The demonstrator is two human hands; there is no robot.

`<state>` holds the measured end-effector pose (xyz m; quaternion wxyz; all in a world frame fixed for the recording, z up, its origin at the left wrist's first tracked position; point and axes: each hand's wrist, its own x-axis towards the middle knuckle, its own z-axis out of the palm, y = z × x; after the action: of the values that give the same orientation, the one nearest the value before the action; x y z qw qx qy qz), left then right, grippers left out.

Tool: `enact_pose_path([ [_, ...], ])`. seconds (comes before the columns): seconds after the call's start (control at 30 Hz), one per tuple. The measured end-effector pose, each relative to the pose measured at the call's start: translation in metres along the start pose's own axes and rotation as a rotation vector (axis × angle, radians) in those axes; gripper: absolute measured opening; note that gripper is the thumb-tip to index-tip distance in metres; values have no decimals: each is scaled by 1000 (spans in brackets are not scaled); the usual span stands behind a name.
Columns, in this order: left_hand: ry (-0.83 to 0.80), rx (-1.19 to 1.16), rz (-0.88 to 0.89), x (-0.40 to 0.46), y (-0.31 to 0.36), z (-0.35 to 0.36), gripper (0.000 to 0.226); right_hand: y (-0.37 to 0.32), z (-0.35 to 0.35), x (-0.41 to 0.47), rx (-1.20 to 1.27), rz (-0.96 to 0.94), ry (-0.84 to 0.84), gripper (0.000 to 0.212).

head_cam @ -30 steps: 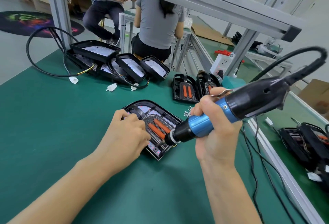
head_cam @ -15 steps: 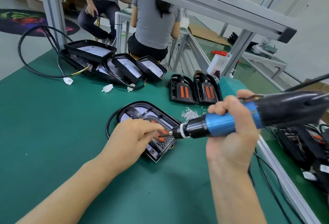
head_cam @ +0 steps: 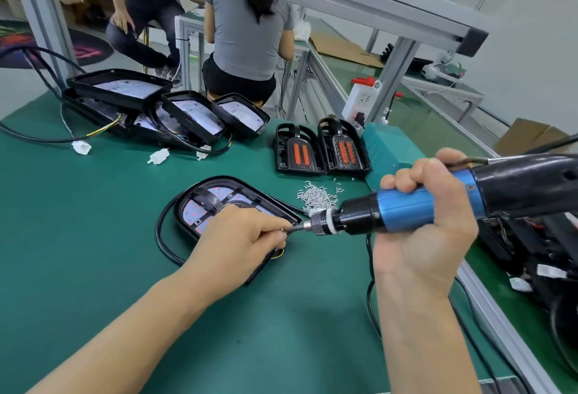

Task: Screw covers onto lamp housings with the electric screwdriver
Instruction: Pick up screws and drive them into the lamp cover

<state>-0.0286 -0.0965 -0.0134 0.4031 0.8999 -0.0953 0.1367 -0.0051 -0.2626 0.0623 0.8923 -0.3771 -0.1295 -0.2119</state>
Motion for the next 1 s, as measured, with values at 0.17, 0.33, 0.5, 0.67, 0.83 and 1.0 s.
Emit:
enact_pose_path([
  [0.17, -77, -13, 33, 0, -1, -3, 30, 0, -6, 1, 9, 13, -3, 19],
  [0.33, -26, 271, 135, -8, -12, -14, 27, 7, -7, -7, -26, 44, -51, 20],
  [0.5, 12, 521, 155, -22, -31, -25, 16, 23, 0, -20, -129, 73, -156, 24],
  [0.67, -47, 592, 217, -26, -32, -26, 15, 38, 9, -30, -189, 119, -242, 30],
  [0.83, -79, 721, 303, -24, -32, -25, 38, 43, 14, -35, -223, 145, -291, 28],
  [1.0, -111, 756, 326, -24, -37, -29, 30, 45, 19, -38, -240, 161, -329, 27],
])
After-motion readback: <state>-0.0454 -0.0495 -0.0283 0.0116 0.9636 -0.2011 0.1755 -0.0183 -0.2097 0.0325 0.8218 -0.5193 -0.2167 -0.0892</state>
